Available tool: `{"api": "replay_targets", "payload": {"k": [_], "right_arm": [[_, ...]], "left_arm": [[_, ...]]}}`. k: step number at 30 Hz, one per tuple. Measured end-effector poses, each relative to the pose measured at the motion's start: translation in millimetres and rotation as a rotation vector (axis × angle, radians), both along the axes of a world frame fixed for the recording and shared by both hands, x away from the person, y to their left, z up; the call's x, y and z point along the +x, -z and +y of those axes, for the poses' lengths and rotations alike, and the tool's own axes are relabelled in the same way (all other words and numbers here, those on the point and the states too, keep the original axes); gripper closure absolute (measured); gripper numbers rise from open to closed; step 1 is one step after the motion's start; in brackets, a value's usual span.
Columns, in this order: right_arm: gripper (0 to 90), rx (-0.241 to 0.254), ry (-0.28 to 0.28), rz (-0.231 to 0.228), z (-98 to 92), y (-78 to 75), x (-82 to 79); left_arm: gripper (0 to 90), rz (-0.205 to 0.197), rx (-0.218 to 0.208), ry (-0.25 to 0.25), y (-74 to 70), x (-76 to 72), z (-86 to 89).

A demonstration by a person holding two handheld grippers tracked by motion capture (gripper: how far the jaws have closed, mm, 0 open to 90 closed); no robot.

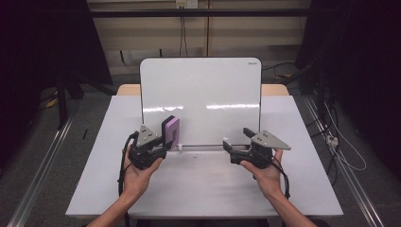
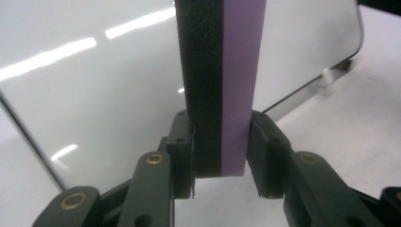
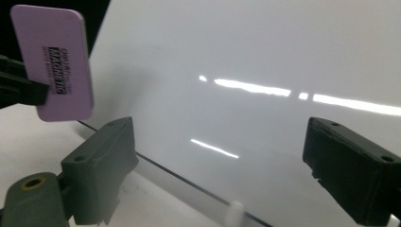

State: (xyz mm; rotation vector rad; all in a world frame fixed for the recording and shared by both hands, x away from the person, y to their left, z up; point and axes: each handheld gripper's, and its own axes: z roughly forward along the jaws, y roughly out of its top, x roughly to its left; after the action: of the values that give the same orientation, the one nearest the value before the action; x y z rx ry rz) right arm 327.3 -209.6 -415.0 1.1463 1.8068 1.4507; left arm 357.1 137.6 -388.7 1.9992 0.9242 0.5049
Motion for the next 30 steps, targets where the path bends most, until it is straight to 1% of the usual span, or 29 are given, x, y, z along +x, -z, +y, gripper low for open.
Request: {"api": "replay_targets", "payload": {"k": [1,2,4,7,8,9,11,12,15,16,17,19,20,21,22,23,24,25,26,30], "right_arm": [[10.1,-0.009,0.006,0.0,-4.3,0.4,-1.5],[10.0,-0.017,0.017,0.0,-8.0,0.4,-3.3],[10.0,-0.023,0.03,0.004,-15.4,0.8,-6.8],[9.8,-0.04,0.045,0.007,-25.0,3.2,-12.0],[9.9,-0.038,0.055,0.012,-27.4,4.6,-13.5],[9.8,-0.038,0.058,0.014,-29.9,6.2,-14.5],[9.9,-0.037,0.07,0.022,-33.6,8.5,-15.7],[9.8,-0.035,0.071,0.025,-34.5,9.2,-15.6],[9.8,-0.034,0.075,0.026,-34.7,10.0,-15.0],[9.8,-0.032,0.073,0.026,-34.4,10.1,-14.8],[9.8,-0.034,0.073,0.027,-34.2,10.2,-14.6],[9.8,-0.034,0.07,0.025,-33.7,10.5,-14.6],[9.9,-0.034,0.069,0.025,-33.7,10.6,-14.7],[9.9,-0.033,0.068,0.025,-33.7,10.6,-14.8],[9.9,-0.034,0.068,0.026,-33.6,10.8,-14.9],[9.8,-0.033,0.067,0.027,-33.7,10.9,-15.0],[9.9,-0.033,0.066,0.027,-33.7,11.1,-14.9],[9.9,-0.033,0.067,0.028,-33.7,11.3,-14.9],[9.9,-0.031,0.067,0.03,-33.8,11.5,-14.9],[10.0,-0.03,0.067,0.028,-33.9,11.6,-15.2]], "left_arm": [[65.1,0.0,0.001,-0.009,0.6,0.1,1.6],[65.1,-0.001,0.018,-0.012,0.6,0.1,3.7],[65.1,-0.003,0.035,-0.022,0.7,-0.2,7.5],[65.1,-0.01,0.078,-0.033,0.7,-0.8,11.7],[65.1,-0.012,0.097,-0.04,0.7,-1.1,12.8],[65.1,-0.022,0.113,-0.048,0.6,-1.6,14.1],[65.1,-0.023,0.147,-0.057,0.0,-1.6,16.9],[65.1,-0.029,0.157,-0.068,-0.2,-1.8,18.2],[65.1,-0.029,0.205,-0.097,-0.6,-0.7,21.5],[65.1,-0.026,0.238,-0.101,-1.2,-0.3,22.3],[65.1,-0.043,0.265,-0.117,-1.2,-0.6,22.5],[65.2,-0.049,0.328,-0.13,-1.0,-0.1,22.4],[65.1,-0.06,0.348,-0.142,-0.4,-0.4,22.0],[65.1,-0.062,0.388,-0.149,0.4,0.2,21.0],[65.1,-0.056,0.41,-0.151,1.5,1.2,19.9],[65.1,-0.041,0.426,-0.152,3.2,3.0,18.5],[65.1,-0.035,0.438,-0.155,5.0,5.0,17.2],[65.1,-0.029,0.442,-0.155,7.0,7.0,15.5],[65.1,-0.018,0.465,-0.151,9.0,9.1,13.4],[65.0,-0.03,0.491,-0.155,9.5,11.0,5.5]]}}
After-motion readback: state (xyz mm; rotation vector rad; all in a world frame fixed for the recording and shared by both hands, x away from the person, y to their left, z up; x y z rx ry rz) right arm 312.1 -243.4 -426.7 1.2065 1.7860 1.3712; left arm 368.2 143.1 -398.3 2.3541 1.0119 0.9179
